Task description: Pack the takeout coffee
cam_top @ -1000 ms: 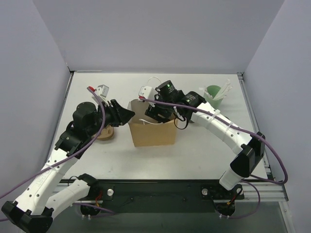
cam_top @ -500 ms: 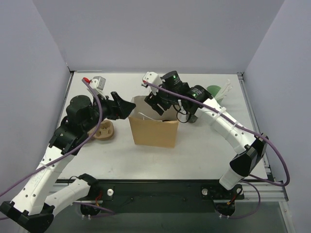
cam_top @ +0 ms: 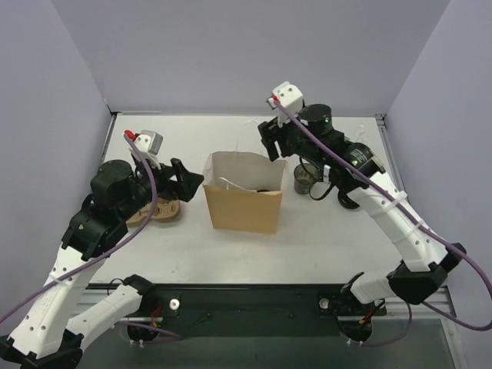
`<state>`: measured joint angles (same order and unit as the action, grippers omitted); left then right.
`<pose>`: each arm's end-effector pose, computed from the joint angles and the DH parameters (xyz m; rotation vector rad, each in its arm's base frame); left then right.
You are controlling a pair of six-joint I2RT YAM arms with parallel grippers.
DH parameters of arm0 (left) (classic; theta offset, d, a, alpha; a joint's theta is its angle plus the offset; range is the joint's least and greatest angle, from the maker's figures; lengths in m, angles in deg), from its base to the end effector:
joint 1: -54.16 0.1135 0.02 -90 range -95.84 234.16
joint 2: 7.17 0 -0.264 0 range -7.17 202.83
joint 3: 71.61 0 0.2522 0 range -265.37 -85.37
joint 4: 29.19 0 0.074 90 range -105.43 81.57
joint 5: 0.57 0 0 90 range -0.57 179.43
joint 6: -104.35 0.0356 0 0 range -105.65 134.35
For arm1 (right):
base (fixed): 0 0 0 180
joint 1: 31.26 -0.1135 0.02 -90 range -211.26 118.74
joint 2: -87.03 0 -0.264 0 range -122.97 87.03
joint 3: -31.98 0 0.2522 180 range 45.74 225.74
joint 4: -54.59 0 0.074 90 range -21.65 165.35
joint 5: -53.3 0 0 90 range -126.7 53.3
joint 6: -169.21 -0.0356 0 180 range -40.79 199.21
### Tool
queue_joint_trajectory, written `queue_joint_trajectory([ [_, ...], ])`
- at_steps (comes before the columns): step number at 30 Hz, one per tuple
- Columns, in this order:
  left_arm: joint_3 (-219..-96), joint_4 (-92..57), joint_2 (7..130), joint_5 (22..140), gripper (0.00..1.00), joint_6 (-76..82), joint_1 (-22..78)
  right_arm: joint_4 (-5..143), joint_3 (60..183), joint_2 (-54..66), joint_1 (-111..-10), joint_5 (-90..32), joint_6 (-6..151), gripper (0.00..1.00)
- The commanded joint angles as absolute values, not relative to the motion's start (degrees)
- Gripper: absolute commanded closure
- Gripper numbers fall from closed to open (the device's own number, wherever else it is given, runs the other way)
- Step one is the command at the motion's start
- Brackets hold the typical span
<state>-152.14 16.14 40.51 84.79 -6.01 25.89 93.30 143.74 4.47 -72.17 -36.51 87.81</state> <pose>0.1405 -0.0788 0.4218 0.1865 1.8303 -0.6758 0.2373 0.2058 0.4802 -0.7371 1.5927 0.4161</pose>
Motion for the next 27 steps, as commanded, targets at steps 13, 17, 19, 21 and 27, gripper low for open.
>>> queue_joint_trajectory([
  [13, -161.6, 25.3, 40.0, 86.1, 0.03, 0.0, 26.3, 108.5, 142.4, 0.5, -39.8, -47.3, 61.7, 0.50],
  [17, -162.2, 27.4, 39.3, 87.1, 0.03, 0.7, 26.3, 109.2, 140.8, -2.6, -35.1, -40.4, 60.7, 0.57],
  [19, -162.0, 27.2, 38.8, 87.5, 0.03, 1.0, 26.4, 109.2, 141.4, -4.6, -33.8, -37.4, 61.0, 0.59],
  [21, -162.0, 26.8, 38.8, 87.4, 0.03, 1.2, 26.4, 109.2, 141.7, -5.9, -33.5, -37.5, 61.8, 0.59],
  [27, -161.9, 26.8, 39.8, 86.7, 0.03, 1.0, 26.4, 109.1, 142.7, -8.8, -32.8, -33.0, 62.7, 0.60],
])
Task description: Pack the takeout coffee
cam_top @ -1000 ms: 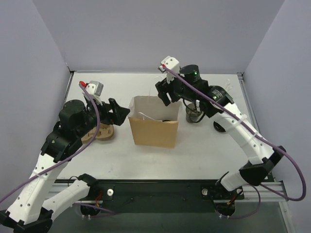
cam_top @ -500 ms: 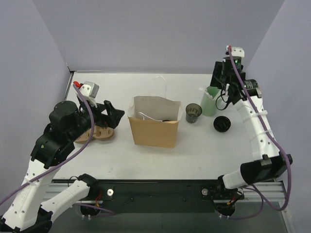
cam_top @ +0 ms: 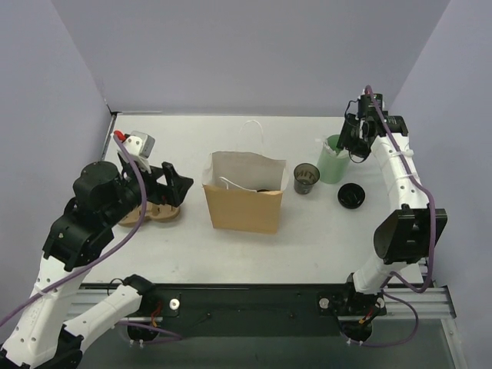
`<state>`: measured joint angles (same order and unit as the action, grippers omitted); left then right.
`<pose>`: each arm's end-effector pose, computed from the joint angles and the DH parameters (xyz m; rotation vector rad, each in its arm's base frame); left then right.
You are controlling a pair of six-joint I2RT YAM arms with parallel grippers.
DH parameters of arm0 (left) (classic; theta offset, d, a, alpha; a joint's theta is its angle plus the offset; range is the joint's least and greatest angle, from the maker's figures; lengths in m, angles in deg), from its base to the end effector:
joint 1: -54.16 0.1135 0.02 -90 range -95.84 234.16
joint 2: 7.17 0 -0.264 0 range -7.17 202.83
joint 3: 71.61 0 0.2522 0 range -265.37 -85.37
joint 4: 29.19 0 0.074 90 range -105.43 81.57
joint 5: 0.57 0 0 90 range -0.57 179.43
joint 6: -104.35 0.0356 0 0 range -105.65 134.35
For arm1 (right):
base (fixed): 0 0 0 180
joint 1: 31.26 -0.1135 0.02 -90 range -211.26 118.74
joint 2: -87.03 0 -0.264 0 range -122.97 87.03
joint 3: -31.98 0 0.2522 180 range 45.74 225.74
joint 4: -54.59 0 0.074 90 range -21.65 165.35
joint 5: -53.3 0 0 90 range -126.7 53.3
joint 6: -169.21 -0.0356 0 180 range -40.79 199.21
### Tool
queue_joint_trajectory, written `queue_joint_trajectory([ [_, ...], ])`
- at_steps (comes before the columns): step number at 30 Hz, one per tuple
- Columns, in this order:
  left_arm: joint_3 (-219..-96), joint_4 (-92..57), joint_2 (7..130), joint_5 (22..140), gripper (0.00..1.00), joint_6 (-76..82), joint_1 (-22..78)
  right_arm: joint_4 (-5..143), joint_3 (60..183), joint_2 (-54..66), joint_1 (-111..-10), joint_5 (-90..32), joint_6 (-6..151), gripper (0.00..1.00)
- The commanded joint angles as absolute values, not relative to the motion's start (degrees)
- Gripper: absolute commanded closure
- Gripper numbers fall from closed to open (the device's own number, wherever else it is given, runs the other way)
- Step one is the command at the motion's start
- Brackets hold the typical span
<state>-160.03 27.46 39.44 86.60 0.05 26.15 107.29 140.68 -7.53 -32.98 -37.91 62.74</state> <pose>0.1162 -0.0638 0.4454 0.2580 1.8486 -0.5613 0.3711 0.0104 0.3700 0.2999 2.2277 0.1477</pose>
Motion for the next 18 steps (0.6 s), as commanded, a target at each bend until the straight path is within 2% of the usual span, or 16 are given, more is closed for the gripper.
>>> queue_joint_trajectory([
  [1, -161.8, 26.6, 39.8, 86.8, 0.03, 1.1, 26.4, 109.1, 142.7, -8.9, -32.8, -32.3, 62.6, 0.60],
  [12, -161.8, 23.9, 42.7, 86.6, 0.02, 3.3, 26.4, 108.3, 142.0, -11.1, -32.8, -30.4, 62.1, 0.61],
  [18, -161.9, 23.3, 43.5, 86.9, 0.03, 3.8, 26.4, 108.2, 142.4, -12.5, -32.9, -28.6, 61.8, 0.69],
])
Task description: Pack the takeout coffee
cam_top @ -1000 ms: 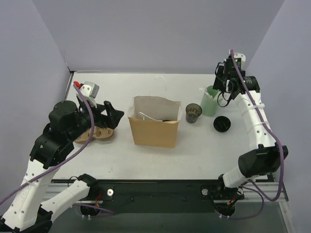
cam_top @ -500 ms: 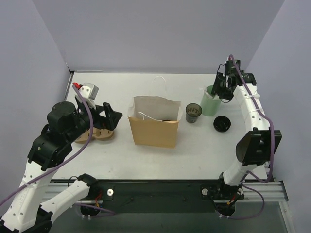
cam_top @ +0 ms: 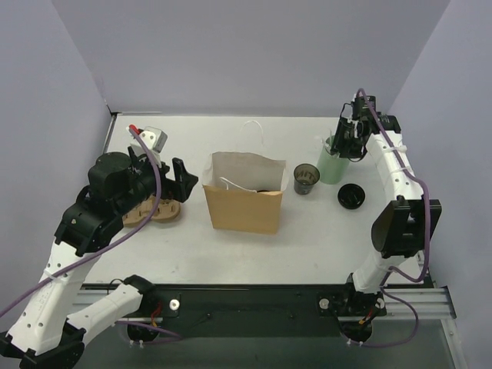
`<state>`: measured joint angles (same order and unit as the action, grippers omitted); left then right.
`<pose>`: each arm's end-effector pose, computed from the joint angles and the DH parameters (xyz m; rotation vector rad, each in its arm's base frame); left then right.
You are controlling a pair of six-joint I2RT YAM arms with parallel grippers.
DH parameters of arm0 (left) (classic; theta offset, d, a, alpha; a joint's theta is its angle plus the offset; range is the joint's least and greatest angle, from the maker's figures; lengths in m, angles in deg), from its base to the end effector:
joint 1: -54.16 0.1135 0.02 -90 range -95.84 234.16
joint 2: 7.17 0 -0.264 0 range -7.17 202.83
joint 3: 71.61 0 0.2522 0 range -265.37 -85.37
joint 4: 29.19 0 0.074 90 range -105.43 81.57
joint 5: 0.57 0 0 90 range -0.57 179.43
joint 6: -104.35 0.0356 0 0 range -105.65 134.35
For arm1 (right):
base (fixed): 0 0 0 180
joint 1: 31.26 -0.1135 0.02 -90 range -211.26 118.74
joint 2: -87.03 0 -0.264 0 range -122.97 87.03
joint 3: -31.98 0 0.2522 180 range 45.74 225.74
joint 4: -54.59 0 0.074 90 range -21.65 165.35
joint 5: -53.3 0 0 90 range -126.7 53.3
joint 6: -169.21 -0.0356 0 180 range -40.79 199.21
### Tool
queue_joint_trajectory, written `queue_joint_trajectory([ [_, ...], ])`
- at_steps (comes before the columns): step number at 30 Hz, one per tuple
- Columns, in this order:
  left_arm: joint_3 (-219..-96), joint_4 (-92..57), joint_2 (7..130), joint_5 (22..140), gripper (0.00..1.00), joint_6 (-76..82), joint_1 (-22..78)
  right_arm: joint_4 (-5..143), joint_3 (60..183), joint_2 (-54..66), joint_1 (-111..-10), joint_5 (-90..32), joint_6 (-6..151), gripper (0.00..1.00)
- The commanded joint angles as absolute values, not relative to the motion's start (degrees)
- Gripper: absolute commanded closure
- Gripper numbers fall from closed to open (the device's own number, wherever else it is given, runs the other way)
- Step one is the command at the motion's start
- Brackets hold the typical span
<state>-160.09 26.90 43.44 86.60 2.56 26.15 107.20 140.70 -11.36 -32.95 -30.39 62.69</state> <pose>0.1366 -0.0746 0.4381 0.3051 1.8977 -0.5180 0.3873 0.0153 0.3463 0.2433 2.3078 0.2886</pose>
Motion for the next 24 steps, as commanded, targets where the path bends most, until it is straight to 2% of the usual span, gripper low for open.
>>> queue_joint_trajectory([
  [1, -161.8, 23.3, 43.6, 86.8, 0.03, 3.8, 26.4, 108.2, 142.4, -12.5, -32.9, -28.3, 61.5, 0.69],
  [24, -161.4, 22.5, 45.1, 87.1, 0.03, 3.5, 26.4, 106.6, 144.3, -15.2, -33.5, -24.6, 60.9, 0.66],
])
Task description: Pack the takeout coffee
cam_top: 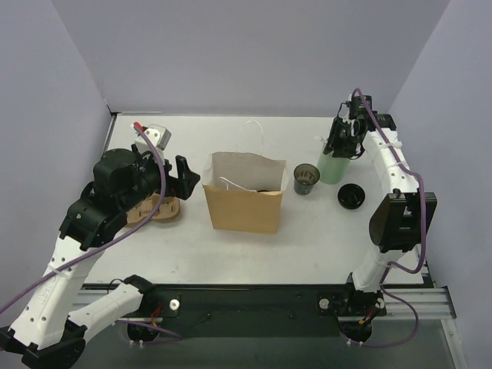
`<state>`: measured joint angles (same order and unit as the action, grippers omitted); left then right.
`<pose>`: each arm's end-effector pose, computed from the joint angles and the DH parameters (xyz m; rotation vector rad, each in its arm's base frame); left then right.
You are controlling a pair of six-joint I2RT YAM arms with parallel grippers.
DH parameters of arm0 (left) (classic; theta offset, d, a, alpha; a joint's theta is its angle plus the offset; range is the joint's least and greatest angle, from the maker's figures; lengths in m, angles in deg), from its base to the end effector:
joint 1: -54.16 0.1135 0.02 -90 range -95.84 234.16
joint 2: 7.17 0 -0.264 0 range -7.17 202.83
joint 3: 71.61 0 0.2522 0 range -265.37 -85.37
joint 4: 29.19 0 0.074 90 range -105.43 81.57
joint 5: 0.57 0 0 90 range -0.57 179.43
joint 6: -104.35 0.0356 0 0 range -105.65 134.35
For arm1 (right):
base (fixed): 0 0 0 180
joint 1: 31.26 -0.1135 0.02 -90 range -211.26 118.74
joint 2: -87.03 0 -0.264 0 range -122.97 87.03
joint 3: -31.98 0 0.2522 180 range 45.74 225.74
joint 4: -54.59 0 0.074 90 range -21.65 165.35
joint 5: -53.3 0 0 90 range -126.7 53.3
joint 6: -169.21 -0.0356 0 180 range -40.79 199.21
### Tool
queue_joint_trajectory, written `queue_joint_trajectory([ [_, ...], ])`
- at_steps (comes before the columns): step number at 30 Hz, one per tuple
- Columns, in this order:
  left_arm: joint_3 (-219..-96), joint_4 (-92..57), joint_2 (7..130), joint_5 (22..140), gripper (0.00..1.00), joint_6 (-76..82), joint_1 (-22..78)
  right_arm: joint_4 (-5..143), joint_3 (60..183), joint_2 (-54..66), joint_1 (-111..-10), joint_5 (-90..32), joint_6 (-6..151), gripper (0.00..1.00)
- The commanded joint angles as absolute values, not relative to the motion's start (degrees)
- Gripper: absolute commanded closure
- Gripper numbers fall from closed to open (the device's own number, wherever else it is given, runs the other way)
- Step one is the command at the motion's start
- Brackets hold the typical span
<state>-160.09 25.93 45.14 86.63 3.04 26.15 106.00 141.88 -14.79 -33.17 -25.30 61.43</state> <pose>0.1456 -0.0794 0.4357 0.3142 1.9084 -0.5090 0.4025 0.0205 0.3326 0.2233 2.3326 0.4029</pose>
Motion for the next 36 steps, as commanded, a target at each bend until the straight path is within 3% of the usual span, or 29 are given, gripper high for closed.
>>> queue_joint_trajectory([
  [1, -161.5, 22.5, 45.1, 87.0, 0.03, 3.5, 26.4, 106.6, 144.3, -15.4, -33.5, -24.7, 60.8, 0.68],
  [13, -162.9, 22.5, 46.3, 86.8, 0.03, 3.0, 26.4, 106.8, 145.2, -14.5, -33.4, -25.4, 59.9, 1.00],
  [30, -164.5, 24.5, 45.3, 97.6, 0.06, -3.3, 26.4, 116.5, 146.1, 3.5, -38.3, -36.1, 53.4, 1.00],
  [36, -164.0, 24.7, 43.5, 98.3, 0.07, -2.9, 26.4, 116.3, 148.7, 11.6, -45.7, -39.2, 56.0, 1.00],
])
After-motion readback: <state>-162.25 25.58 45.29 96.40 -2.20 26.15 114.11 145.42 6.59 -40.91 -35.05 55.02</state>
